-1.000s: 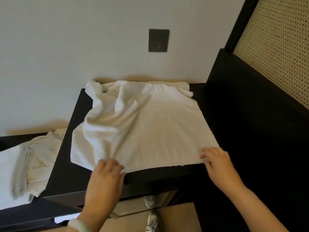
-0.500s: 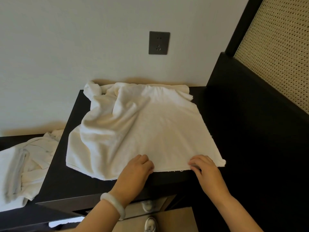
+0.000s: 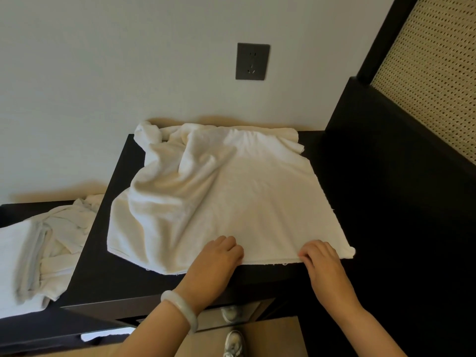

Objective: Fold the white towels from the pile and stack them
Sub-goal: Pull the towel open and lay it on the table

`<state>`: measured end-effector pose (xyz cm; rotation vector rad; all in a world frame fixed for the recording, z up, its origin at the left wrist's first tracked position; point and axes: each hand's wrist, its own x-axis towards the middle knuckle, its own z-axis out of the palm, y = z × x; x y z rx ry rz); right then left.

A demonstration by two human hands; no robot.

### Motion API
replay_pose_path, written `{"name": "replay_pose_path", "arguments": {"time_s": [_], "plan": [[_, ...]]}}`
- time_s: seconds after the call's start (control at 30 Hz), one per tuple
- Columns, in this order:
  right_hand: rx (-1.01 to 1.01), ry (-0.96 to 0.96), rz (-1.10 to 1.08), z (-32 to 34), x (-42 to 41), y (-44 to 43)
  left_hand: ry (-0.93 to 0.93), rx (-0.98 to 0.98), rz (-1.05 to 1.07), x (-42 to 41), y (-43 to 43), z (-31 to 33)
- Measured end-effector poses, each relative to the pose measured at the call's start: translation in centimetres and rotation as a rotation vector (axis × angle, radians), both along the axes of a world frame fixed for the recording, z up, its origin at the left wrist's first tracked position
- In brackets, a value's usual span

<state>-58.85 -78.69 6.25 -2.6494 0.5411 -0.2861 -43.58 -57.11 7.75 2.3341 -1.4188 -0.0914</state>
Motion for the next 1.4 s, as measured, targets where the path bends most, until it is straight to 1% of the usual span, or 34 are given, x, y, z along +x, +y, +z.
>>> {"name": "replay_pose_path", "arguments": {"time_s": [0.17,0.27,0.37,0.43,0.47,0.57,0.63,0.67,0.73,0.77,0.83,0.9,0.93,0.97,1.03,1.07,1.1,1.17,1.2,1.23,1.3,1.33,1.4], "plan": [[-0.059,-0.061,0.012,0.0,-0.3,0.2,-0.02,-0.012,-0.058,0.4,0.5,0.9],[-0.097,-0.025,0.048,-0.5,-0.7,0.7,-0.03,0.045,-0.092,0.4,1.3,0.5],[-0.13,0.001,0.067,-0.6,-1.1,1.3,-0.019,0.053,-0.094,0.4,1.8,0.1],[-0.16,-0.031,0.093,0.0,-0.9,1.2,-0.019,0.046,-0.119,0.4,1.9,0.0],[-0.159,-0.055,0.1,0.5,-0.7,1.2,0.01,0.037,-0.125,0.5,2.0,-0.1],[-0.094,-0.187,0.078,1.9,1.6,1.3,0.134,-0.039,-0.01,1.6,2.8,0.1],[-0.058,-0.224,0.027,2.4,4.7,1.5,0.127,-0.019,0.064,2.6,3.6,0.3],[-0.023,-0.185,-0.002,2.4,6.6,1.7,0.121,0.031,0.065,3.0,4.0,0.4],[0.036,-0.028,-0.01,2.0,10.0,2.1,0.195,0.111,0.045,3.3,4.4,0.7],[0.024,0.059,0.006,1.3,11.3,2.3,0.25,0.122,0.042,3.2,4.4,0.8],[-0.068,0.218,0.032,-0.5,12.1,2.5,0.322,0.108,0.035,2.9,4.2,0.8],[-0.133,0.277,0.025,-1.8,11.4,1.7,0.355,0.054,0.064,2.7,3.9,0.6],[-0.148,0.278,0.01,-2.0,10.9,0.9,0.304,0.018,0.111,2.7,3.8,0.3],[-0.158,0.279,-0.01,-2.0,10.2,0.0,0.196,0.003,0.178,2.6,3.9,0.1],[-0.2,0.304,-0.055,-1.7,8.6,-2.2,0.012,0.039,0.333,2.6,4.3,-0.1],[-0.212,0.332,-0.07,-1.4,7.5,-3.3,-0.012,0.071,0.383,2.6,4.6,-0.2],[-0.219,0.361,-0.081,-1.1,6.5,-4.2,-0.001,0.089,0.407,2.5,4.9,-0.4],[-0.249,0.392,-0.129,-0.5,4.8,-5.0,0.078,0.055,0.426,2.0,5.5,-0.6],[-0.26,0.369,-0.17,-0.1,4.8,-4.9,0.119,0.0,0.456,1.7,5.8,-0.5],[-0.244,0.3,-0.198,0.3,5.5,-4.4,0.143,-0.073,0.513,1.4,6.2,-0.4],[-0.172,0.14,-0.143,1.0,8.3,-2.4,0.169,-0.176,0.707,1.3,7.1,-0.4],[-0.126,0.103,-0.08,1.1,10.0,-0.9,0.204,-0.191,0.816,1.6,7.7,-0.3],[-0.063,0.127,0.033,0.6,12.8,2.6,0.318,-0.188,1.001,2.8,9.0,0.2]]}}
